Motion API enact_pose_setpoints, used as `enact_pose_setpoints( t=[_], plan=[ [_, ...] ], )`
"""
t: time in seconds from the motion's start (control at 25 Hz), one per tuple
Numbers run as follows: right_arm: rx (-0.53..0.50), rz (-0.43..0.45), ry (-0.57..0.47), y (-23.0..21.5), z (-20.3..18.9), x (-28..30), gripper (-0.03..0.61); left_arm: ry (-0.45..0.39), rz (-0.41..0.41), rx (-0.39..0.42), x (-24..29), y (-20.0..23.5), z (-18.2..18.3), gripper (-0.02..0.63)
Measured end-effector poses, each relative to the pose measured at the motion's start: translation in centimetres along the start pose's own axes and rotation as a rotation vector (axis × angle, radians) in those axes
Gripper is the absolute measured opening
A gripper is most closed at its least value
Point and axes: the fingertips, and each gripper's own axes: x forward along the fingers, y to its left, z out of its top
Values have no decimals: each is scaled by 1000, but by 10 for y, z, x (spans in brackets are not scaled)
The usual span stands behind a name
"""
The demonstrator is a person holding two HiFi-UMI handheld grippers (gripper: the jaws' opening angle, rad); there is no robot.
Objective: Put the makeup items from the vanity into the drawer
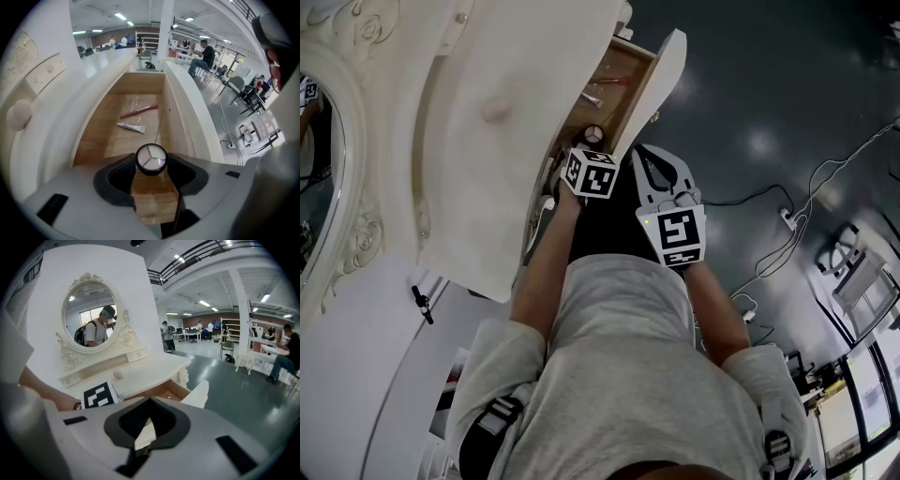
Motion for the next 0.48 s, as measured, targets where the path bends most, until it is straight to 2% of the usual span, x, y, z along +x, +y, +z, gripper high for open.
enact_pose_setpoints(
  t=[0.48],
  plan=[
    [-14, -14, -11, 2, -1, -14, 14, -41, -29, -6, -4, -12, 1, 213]
  ],
)
